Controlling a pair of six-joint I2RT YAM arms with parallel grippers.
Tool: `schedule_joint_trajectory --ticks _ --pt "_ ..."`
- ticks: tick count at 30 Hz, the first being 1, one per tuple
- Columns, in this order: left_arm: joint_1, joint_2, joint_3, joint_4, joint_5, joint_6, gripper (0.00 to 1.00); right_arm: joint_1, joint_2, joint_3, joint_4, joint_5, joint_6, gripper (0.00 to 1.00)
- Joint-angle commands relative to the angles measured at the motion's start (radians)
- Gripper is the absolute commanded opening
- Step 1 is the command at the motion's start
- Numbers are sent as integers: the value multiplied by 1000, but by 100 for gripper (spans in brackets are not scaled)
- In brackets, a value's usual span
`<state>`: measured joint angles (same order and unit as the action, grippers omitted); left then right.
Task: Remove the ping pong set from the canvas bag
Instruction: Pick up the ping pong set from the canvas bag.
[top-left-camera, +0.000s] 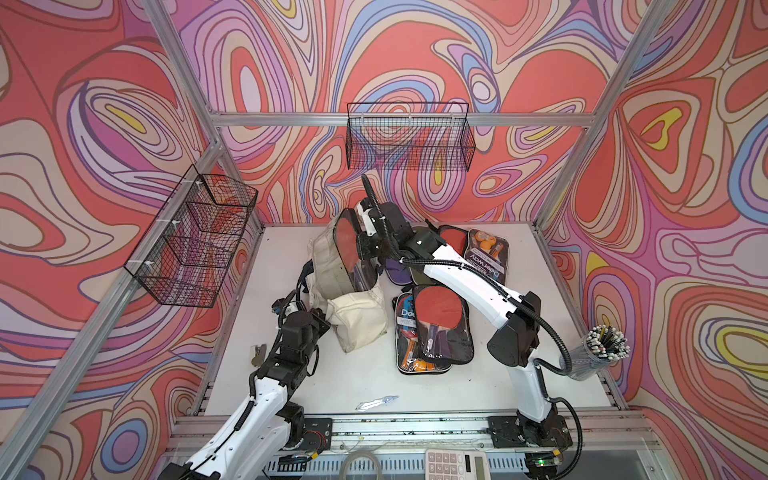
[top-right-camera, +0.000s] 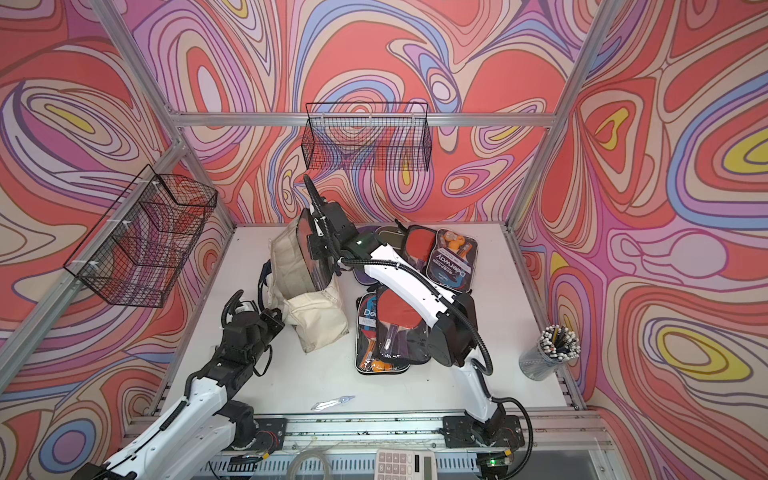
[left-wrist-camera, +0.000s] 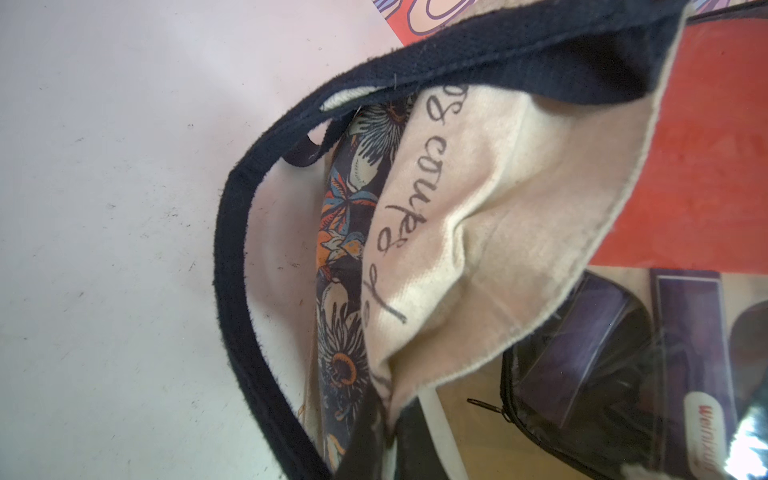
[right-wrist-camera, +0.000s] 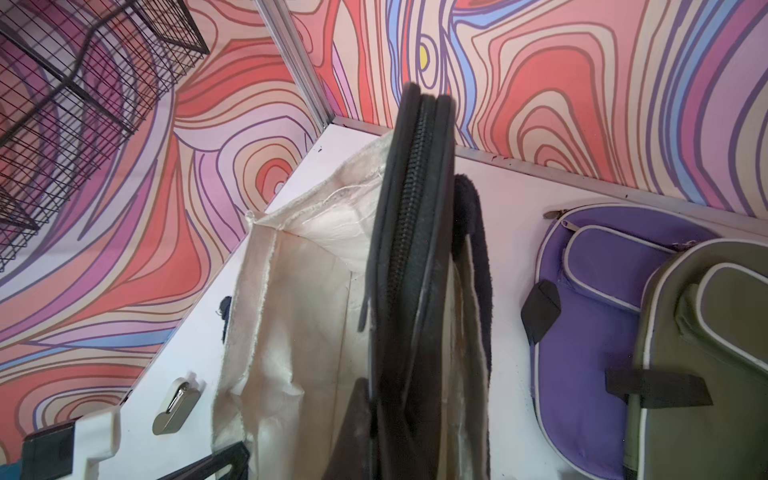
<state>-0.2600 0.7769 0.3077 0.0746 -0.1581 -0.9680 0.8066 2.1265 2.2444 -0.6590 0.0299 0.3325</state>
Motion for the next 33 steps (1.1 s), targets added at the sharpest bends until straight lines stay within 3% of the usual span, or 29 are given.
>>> schedule_joint_trajectory --ticks 1,14,33 --pt "7 13 32 -21 -25 17 0 10 -81 55 66 11 -12 0" --pt "7 21 50 -24 -46 22 0 12 -140 110 55 23 -17 0" --pt "20 16 53 -52 -80 35 0 12 -360 12 22 120 -32 0"
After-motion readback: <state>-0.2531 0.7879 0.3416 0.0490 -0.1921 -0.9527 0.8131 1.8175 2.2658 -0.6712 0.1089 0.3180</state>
